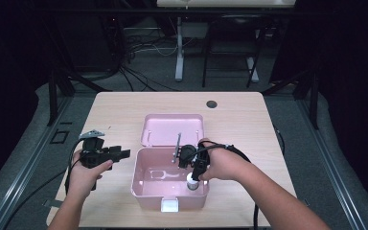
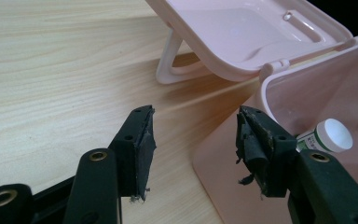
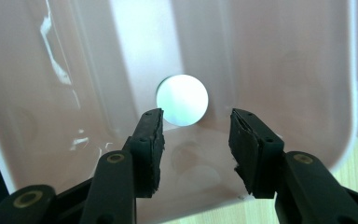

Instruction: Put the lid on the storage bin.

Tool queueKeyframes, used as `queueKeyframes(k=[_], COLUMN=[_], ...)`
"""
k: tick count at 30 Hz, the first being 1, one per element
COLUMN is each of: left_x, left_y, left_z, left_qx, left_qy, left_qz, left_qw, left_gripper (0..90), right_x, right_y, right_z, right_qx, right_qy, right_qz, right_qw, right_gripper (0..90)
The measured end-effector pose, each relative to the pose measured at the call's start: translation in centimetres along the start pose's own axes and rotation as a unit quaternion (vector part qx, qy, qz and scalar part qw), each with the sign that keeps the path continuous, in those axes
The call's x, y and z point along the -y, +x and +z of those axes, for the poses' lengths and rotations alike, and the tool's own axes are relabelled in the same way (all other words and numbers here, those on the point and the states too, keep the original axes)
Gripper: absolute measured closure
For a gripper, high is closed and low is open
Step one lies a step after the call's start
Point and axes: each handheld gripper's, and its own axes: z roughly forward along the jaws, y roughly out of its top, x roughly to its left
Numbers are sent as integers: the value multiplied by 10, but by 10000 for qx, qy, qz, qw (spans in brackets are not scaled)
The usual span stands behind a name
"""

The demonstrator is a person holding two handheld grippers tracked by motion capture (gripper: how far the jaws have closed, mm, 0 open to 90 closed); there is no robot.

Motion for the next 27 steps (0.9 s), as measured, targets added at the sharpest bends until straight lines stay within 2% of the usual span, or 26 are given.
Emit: queueKeyframes(k=[6,12,17,25,27], left_x=[-1,-1,-2,-3,-3], left_y=[-2,-8,-16,-26,-29], left_z=[0,-3,-8,-13,-12], left_qx=[-12,91,170,242,146], left_qy=[32,67,-6,9,49], left_qz=[70,204,294,433,495], left_qw=[10000,9997,9994,9988,9987], left_gripper=[464,468,490,593,599], right_x=[8,16,22,29,30], right_y=[-4,-13,-24,-37,-40], right_z=[-8,-13,-17,-24,-26], right_qx=[69,110,100,228,281], right_qy=[-201,-459,-687,-942,-1004], right_qz=[280,653,995,1513,1607], right_qw=[9994,9967,9926,9837,9815], right_gripper=[551,543,548,562,563])
